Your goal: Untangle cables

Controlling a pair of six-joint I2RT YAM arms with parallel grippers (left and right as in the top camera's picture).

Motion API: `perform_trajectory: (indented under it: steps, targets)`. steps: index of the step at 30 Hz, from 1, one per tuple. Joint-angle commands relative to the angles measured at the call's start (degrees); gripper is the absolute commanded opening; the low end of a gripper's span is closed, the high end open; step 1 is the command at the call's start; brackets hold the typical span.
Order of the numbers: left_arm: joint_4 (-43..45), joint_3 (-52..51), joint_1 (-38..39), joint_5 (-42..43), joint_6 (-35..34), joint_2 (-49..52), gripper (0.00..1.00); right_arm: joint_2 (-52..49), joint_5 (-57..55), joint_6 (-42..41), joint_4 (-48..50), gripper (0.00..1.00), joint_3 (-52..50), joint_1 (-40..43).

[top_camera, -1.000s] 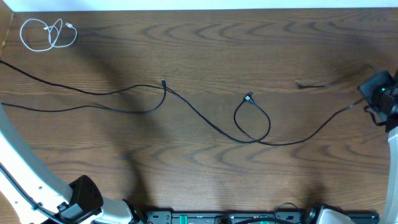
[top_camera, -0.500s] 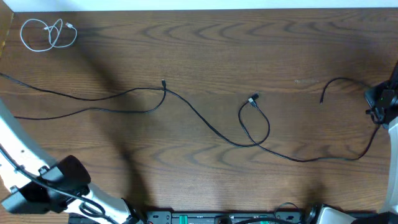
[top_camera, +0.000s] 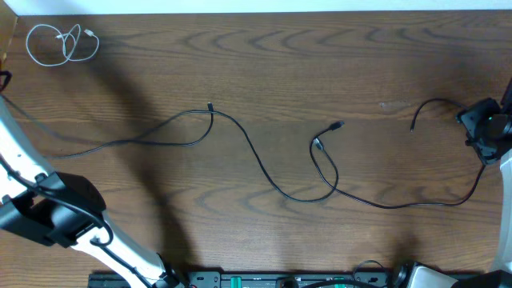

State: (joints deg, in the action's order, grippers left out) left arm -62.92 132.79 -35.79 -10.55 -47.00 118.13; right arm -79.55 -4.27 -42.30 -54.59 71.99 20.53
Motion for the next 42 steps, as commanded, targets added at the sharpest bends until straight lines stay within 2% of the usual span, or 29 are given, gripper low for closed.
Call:
perform_trajectory:
  steps: [1, 4, 8, 14, 18, 20, 22, 26, 31, 39, 42]
  targets:
    - [1.1, 0.3, 0.1, 1.6, 7.6, 2.7, 0.25, -0.3, 3.4, 2.3, 0.0, 0.67, 0.2, -0.4]
    - [2.4, 0.3, 0.1, 4.1, 12.5, 4.8, 0.23, -0.3, 3.4, 2.3, 0.0, 0.67, 0.2, -0.4]
    - [1.9, 0.1, 0.1, 4.1, 12.7, 6.7, 0.24, -0.3, 3.8, 2.3, -0.1, 0.66, 0.2, -0.4]
    - [0.3, 0.0, 0.1, 4.1, 12.7, 7.1, 0.38, -0.3, 4.3, 2.3, 0.1, 0.66, 0.2, -0.4]
    - [-2.7, -1.9, 0.1, 2.4, 14.9, 7.3, 0.6, -0.4, 5.6, 2.3, 0.0, 0.67, 0.2, -0.4]
    - [-4.0, -3.7, 0.1, 2.2, 15.1, 7.4, 0.79, -0.4, 5.6, 2.3, 0.0, 0.67, 0.2, -0.4]
    - [-4.3, -6.0, 0.0, 2.2, 15.1, 7.4, 0.92, -0.4, 5.6, 2.3, 0.1, 0.68, 0.2, -0.4]
    - [-4.3, -11.7, -0.2, 2.2, 14.7, 7.4, 0.93, -0.4, 5.6, 2.4, 0.1, 0.67, 0.2, -0.4]
    - [-3.1, -17.9, -1.4, 2.2, 8.6, 7.4, 0.93, -0.4, 5.5, 3.1, 0.0, 0.67, 0.2, -0.4]
    - [4.7, -26.8, -3.0, 3.0, 8.6, 7.4, 0.93, -0.4, 5.5, 3.6, -0.1, 0.66, 0.2, -0.4]
    - [9.7, -31.2, -3.0, 7.3, 8.6, 7.5, 0.93, -0.4, 5.6, 3.6, 0.0, 0.65, 0.2, -0.4]
